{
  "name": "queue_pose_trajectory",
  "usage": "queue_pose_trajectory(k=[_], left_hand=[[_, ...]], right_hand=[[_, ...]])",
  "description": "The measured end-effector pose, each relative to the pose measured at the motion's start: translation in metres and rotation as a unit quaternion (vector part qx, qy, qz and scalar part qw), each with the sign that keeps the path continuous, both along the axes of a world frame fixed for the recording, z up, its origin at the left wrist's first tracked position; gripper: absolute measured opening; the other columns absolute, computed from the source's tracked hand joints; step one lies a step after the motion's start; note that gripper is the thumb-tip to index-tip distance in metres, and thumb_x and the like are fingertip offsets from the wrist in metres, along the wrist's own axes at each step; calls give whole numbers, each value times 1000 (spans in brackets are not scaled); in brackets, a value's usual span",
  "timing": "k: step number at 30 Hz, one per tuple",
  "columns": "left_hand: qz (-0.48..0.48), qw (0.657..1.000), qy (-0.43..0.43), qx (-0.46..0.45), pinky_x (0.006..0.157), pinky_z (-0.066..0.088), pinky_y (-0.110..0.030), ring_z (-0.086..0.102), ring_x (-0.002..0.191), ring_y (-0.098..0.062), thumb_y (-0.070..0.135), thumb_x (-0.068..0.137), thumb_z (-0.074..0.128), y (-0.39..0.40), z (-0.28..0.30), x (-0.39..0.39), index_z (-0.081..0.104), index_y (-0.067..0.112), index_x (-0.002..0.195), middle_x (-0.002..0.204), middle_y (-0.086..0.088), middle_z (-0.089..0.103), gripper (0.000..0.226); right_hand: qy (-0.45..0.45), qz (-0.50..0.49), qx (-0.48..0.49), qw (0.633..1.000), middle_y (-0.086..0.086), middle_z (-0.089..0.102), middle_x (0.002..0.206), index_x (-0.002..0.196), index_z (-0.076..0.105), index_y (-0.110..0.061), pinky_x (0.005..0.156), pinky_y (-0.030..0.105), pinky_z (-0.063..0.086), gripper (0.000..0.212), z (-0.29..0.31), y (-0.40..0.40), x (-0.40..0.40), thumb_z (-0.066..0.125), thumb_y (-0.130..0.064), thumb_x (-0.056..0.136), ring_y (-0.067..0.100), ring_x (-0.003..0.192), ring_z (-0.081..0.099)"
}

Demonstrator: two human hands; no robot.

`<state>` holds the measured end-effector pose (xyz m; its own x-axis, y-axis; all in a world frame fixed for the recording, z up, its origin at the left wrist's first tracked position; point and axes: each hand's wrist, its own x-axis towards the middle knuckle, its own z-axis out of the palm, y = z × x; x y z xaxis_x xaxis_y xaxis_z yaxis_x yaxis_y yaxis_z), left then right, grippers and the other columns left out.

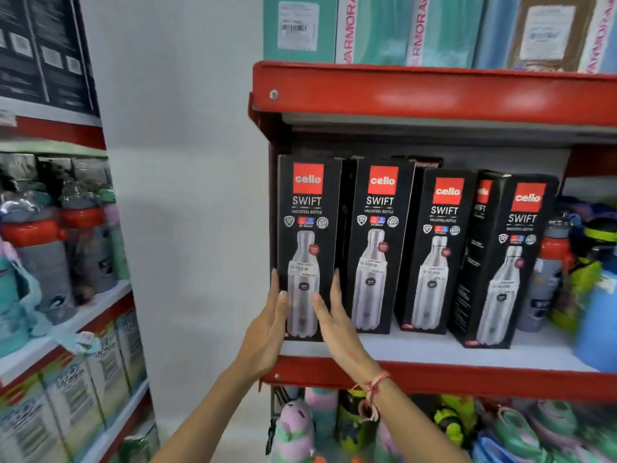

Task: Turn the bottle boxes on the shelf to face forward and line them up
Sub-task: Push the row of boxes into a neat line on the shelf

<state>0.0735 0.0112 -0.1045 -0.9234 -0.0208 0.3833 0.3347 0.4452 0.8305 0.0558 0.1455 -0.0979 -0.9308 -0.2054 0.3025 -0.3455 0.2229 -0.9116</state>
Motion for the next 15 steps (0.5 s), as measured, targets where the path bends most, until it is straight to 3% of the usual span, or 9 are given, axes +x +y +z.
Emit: queue_pose_trajectory(k=[2,5,7,9,11,13,15], left_hand=[[-5,1000,6,-21,92,39,-28,55,111,-16,70,86,5,-5,0,13,-7,57,141,123,21,45,58],[-6,999,11,-32,78,44,-27,56,78,-10,77,79,5,-12,-5,28,-8,67,134,83,21,49,58],[-2,999,13,-46,73,47,-28,60,67,-10,77,77,5,-14,-8,36,-8,68,133,83,10,64,58],[5,998,13,-54,73,52,-34,65,69,-19,75,79,6,-14,-9,43,-7,66,135,94,-7,73,58],[13,998,17,-60,75,51,-34,66,75,-22,74,80,6,-13,-10,48,-7,65,136,94,-13,73,58],[19,997,20,-70,69,48,-27,65,75,-22,70,83,8,-11,-8,52,-8,62,138,87,-13,72,57],[24,997,19,-71,70,44,-23,64,80,-17,66,85,11,-7,-9,55,-6,58,141,95,-5,70,59]], right_hand=[[7,-6,13,1000,-29,-3,147,143,-15,-49,120,42,13,73,-3,2,9,30,-64,88,11,146,8],[11,-13,31,999,-21,0,158,141,-14,-54,119,41,14,69,-7,5,24,30,-65,89,9,146,10],[14,-21,40,999,-20,4,158,140,-13,-56,119,36,14,68,-10,8,34,31,-65,89,8,146,13],[20,-32,49,998,-18,6,158,142,-12,-54,115,29,13,67,-10,10,42,32,-61,91,8,145,14],[26,-39,54,997,-17,7,159,142,-12,-54,113,28,14,67,-11,12,47,32,-60,92,8,145,15],[28,-41,62,997,-17,8,159,141,-13,-55,114,32,14,66,-10,13,50,31,-61,91,10,145,16],[30,-42,65,997,-20,7,157,142,-10,-54,116,34,15,66,-9,16,51,31,-62,91,9,145,17]])
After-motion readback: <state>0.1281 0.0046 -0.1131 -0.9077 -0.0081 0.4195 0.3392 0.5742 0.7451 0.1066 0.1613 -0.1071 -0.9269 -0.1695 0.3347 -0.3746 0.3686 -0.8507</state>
